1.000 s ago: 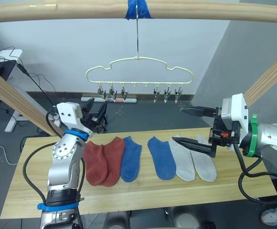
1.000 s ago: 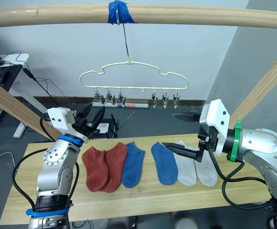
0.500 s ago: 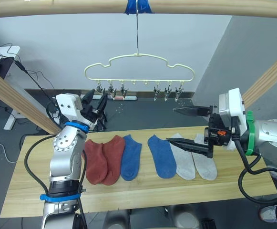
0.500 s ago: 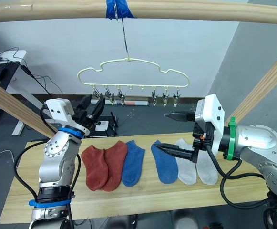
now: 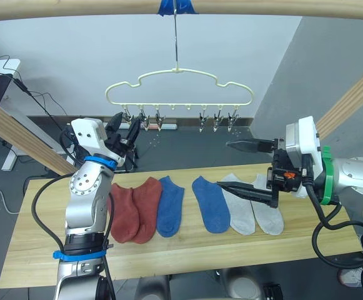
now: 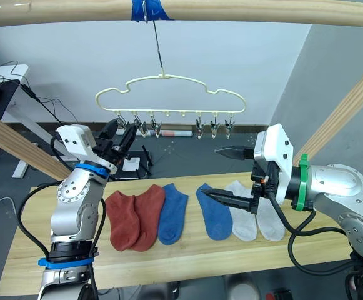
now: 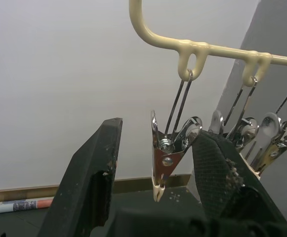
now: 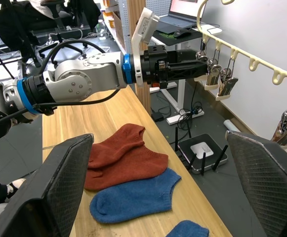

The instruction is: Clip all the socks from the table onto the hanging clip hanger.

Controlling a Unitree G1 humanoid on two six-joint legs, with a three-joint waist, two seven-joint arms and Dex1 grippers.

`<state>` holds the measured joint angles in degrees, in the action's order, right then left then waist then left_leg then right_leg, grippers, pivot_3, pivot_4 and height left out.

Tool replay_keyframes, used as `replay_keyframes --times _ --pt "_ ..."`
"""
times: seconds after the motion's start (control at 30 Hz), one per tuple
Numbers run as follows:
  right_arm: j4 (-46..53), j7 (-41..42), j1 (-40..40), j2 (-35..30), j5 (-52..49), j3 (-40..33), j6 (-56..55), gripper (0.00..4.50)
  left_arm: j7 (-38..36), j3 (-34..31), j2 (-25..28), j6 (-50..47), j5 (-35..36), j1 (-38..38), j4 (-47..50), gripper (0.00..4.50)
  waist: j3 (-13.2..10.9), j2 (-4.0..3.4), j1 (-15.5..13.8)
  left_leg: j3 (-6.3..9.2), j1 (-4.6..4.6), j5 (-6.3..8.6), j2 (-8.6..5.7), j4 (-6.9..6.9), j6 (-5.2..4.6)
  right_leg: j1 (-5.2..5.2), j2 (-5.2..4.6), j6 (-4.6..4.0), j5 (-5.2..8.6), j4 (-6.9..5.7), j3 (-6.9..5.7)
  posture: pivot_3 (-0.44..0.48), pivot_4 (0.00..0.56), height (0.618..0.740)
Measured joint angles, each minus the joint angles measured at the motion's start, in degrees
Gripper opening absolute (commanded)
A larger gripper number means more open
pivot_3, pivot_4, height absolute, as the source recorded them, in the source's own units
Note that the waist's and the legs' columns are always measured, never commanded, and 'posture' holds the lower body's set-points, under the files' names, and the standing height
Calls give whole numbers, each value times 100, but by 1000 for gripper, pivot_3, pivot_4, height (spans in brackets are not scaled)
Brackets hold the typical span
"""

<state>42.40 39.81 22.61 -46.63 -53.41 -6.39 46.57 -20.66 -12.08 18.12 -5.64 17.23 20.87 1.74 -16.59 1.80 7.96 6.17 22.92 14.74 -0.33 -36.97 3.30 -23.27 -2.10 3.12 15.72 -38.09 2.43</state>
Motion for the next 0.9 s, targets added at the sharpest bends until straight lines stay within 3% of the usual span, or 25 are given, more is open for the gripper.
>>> replay_keyframes --times 0.6,0.9 --pt "4 20 -79 0 45 90 -12 4500 33 -4 7 -8 -1 12 117 2401 0 0 0 0 0 0 -1 0 0 0 1 1 0 0 -1 -291 305 733" --pt "4 29 -127 -10 50 90 -36 4500 12 -3 7 -8 2 46 163 296 0 0 0 0 0 0 -1 0 0 0 0 1 0 0 0 -289 304 733"
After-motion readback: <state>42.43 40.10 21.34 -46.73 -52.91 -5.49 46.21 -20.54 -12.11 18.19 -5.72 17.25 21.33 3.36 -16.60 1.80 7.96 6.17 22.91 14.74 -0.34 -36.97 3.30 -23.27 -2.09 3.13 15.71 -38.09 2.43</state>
